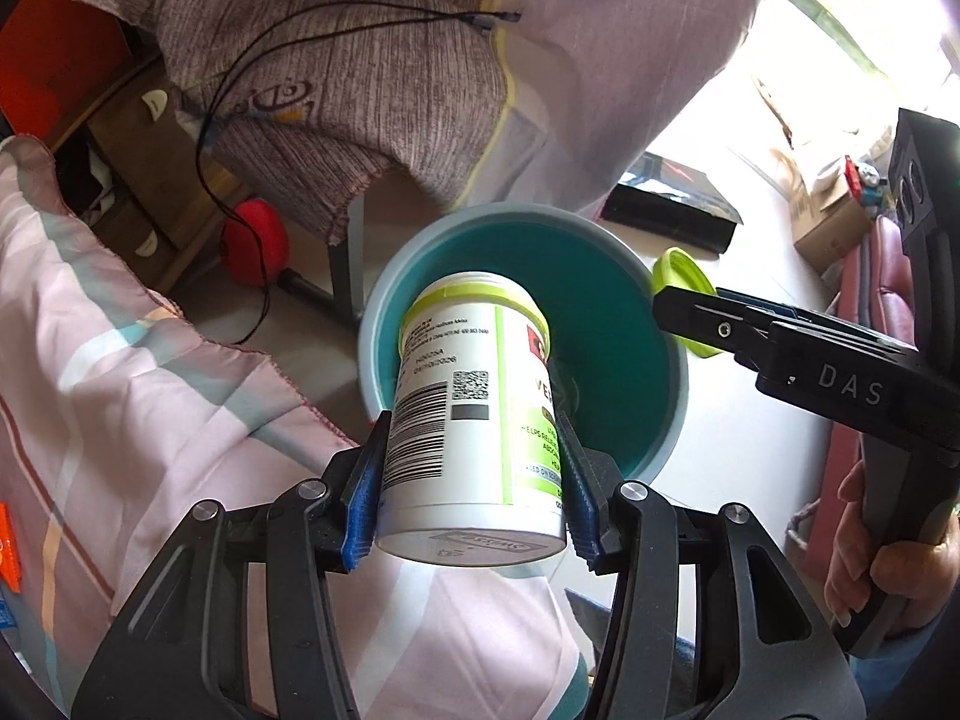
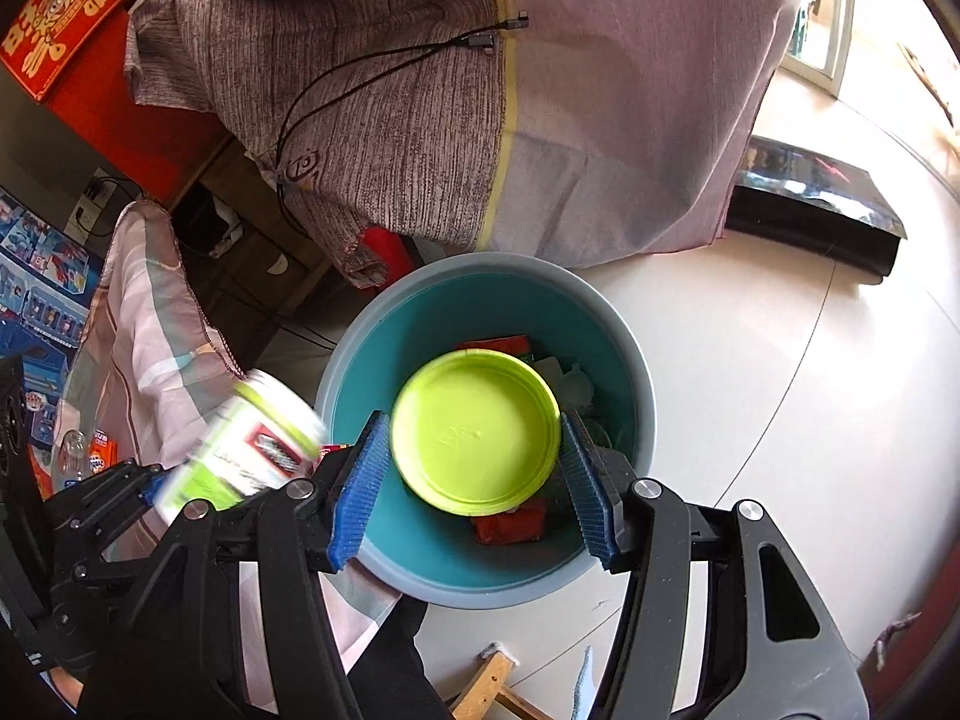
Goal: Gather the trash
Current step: 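Carry the supplement bottle and yellow-green cap over the teal bin, then open both grippers to drop the bottle and cap into the bin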
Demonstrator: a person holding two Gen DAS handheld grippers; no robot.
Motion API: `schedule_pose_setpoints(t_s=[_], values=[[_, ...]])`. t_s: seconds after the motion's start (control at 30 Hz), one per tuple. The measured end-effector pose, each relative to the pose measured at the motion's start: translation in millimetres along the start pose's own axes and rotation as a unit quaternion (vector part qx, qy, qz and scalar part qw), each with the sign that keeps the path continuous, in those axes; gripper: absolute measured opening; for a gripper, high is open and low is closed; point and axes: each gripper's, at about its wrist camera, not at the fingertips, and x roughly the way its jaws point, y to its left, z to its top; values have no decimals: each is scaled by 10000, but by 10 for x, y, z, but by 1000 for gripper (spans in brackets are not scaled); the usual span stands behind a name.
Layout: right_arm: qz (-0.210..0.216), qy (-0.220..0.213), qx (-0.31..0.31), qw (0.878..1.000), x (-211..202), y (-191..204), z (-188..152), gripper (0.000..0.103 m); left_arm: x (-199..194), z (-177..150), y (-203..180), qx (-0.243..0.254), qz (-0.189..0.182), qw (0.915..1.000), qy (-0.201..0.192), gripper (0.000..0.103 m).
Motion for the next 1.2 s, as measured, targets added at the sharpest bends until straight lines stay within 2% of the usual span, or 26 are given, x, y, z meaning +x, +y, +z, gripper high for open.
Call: schedule_pose_setpoints(t_s=[0.07,0.27,0.43,0.5,0.57,0.93,1.2], values=[[-4,0,29,10000,16,-5,7,68,13,-10,0,-21,7,10000,-9,61],[-94,49,105,9999,68,-19,-10,77,17,-65,52,-114,17,9999,18,78],[-198,146,150,9996,101,-15,-28,79,-16,-125,93,-200,96,9998,-2,89],[-222,148,125,9996,91,-3,-39,80,-32,-144,125,-250,87,9996,-7,90],[-245,142,119,9995,72,17,-46,85,-60,-177,155,-312,75,9995,-20,90],[-289,222,12,9993,11,270,-137,86,-298,-385,377,-618,118,9979,-153,91],[-174,291,-436,9985,20,801,-267,86,-590,-702,779,-997,302,9941,-306,92]])
